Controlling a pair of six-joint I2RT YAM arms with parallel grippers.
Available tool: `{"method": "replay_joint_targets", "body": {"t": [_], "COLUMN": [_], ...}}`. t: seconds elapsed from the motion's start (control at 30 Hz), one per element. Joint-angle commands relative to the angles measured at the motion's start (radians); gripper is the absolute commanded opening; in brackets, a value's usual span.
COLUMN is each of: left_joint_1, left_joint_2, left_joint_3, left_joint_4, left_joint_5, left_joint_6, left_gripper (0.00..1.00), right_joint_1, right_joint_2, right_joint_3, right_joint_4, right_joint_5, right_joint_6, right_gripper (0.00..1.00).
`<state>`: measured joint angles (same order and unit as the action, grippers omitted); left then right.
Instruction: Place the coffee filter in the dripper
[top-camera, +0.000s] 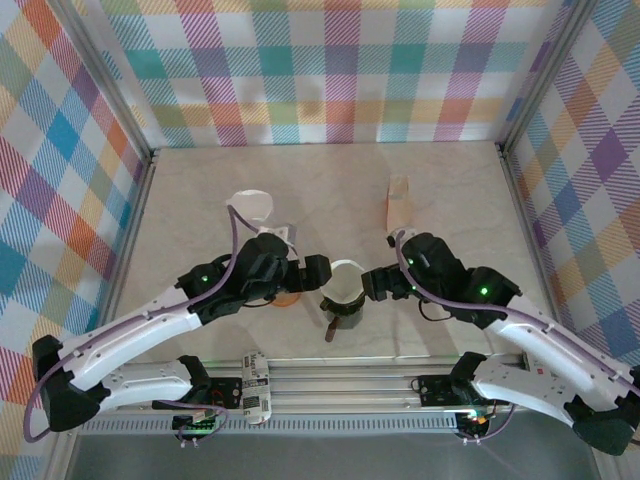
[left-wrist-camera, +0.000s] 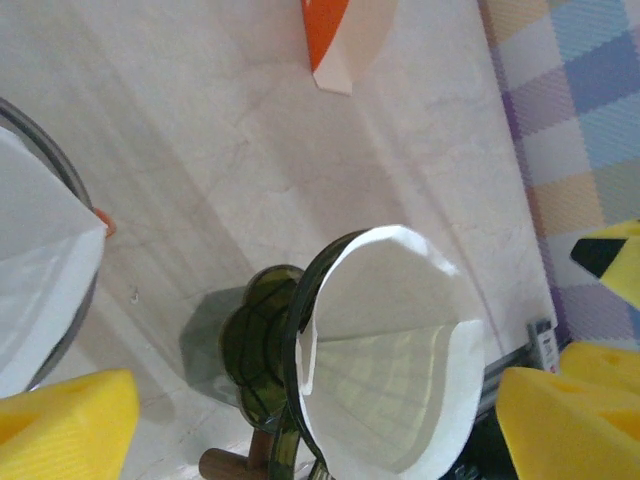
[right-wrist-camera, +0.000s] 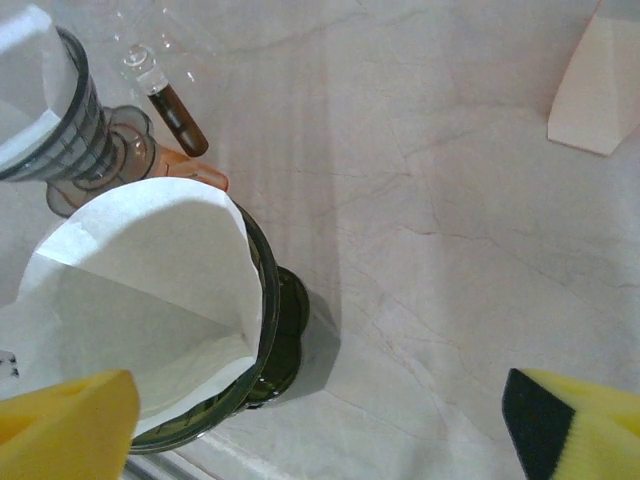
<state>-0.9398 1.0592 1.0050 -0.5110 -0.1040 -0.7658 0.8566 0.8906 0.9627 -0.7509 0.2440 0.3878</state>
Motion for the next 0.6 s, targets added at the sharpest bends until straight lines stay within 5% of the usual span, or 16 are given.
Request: {"method": "replay_joint_targets", "body": {"t": [0.0, 0.3, 0.57], "left_joint_1": [0.01, 0.1, 0.584], "left_joint_2": [-0.048, -0.223, -0.314], "left_joint_3": [0.069, 0.083, -0.071], "left_joint_4": [-0.081, -0.193, -0.142], "left_joint_5": [-0.087, -0.238, 0.082], "left_joint_6": [0.044, 0.089, 0.026], "left_gripper": [1.0, 0.98, 0.78], "right_joint_1": [-0.002, -0.002, -0.003], "right_joint_2": [-0.035, -0.077, -0.082], "right_joint_3": [-0.036, -0.09, -0.137], "right_joint_4": [0.056, 0.074, 0.141], "right_joint_5": [0.016, 0.094, -0.008], "right_joint_6": [0.027, 0.057, 0.046], "right_gripper": [0.99, 0.99, 0.99]}}
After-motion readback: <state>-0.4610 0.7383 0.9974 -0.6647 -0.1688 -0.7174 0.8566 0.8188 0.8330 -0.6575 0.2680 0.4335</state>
